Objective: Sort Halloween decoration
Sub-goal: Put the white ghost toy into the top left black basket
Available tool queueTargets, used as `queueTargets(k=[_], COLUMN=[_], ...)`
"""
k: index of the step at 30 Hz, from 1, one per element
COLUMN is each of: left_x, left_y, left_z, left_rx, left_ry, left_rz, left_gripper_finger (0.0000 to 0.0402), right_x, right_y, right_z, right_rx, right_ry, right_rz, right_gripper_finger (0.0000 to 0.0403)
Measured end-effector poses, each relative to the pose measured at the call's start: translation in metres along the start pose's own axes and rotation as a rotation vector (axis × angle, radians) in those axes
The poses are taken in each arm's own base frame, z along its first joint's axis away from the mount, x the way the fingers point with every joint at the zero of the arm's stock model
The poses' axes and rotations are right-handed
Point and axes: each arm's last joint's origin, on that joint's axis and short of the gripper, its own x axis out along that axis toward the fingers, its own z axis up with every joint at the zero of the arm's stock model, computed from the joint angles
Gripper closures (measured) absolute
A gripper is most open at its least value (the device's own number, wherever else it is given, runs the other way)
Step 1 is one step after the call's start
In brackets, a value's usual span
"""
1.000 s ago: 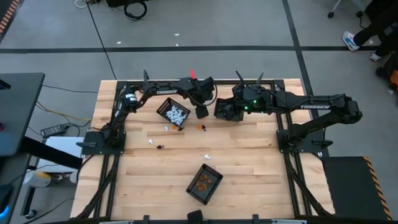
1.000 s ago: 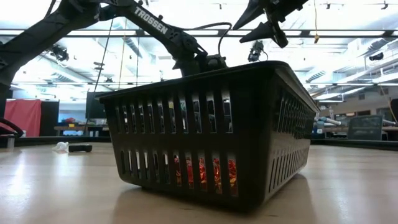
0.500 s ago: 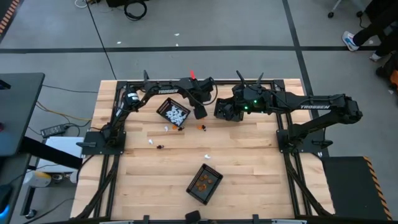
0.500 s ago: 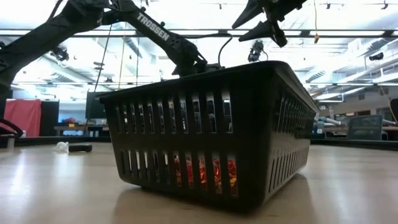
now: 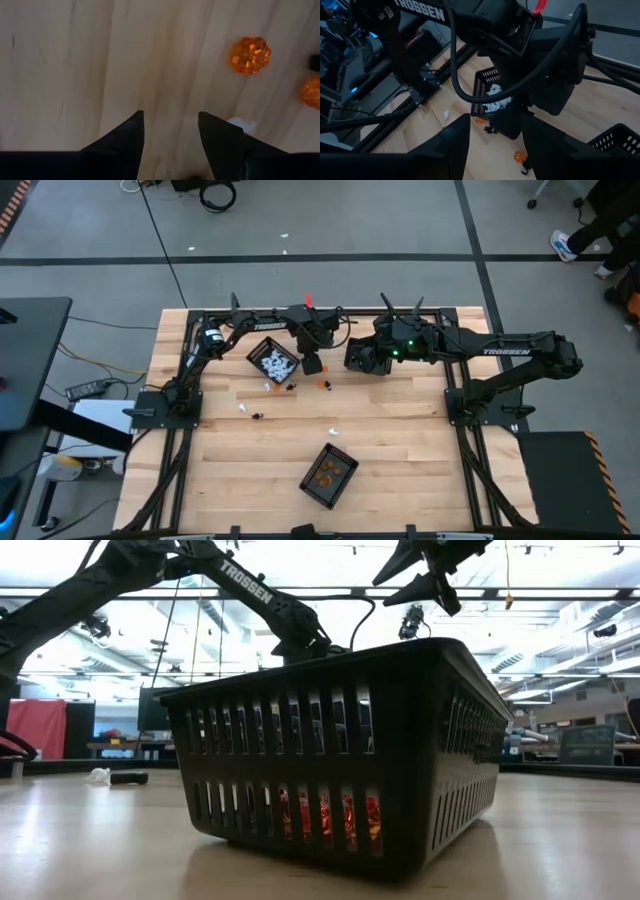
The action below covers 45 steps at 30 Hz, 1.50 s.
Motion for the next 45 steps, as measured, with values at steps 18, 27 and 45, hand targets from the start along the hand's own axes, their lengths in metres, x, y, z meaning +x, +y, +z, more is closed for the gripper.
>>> queueTargets(k=[18,27,45], left_x=[-0.002,0.000,-0.004], left_y=[-0.016,-0.044,-0.041], left_z=[-0.005,0.006,0.005], left_rx=[0.150,0.263,0.281], left_ry=[0.064,-0.003,-0.002], left_rz=[-0.064,-0.049,-0.031], left_gripper_finger=[0.0208,0.0208,0.0208], right_x=[0.000,-0.001,-0.003], right_y=[0.002,0.005,0.011], right_z=[0.003,0.001,-0.004], right_rx=[0.004,0.000,-0.016], right_ry=[-0.030,-0.022,-0.023], right_rz=[0.018,0.032,0.037], right_gripper_finger=[0.0220,0.0220,0.0220])
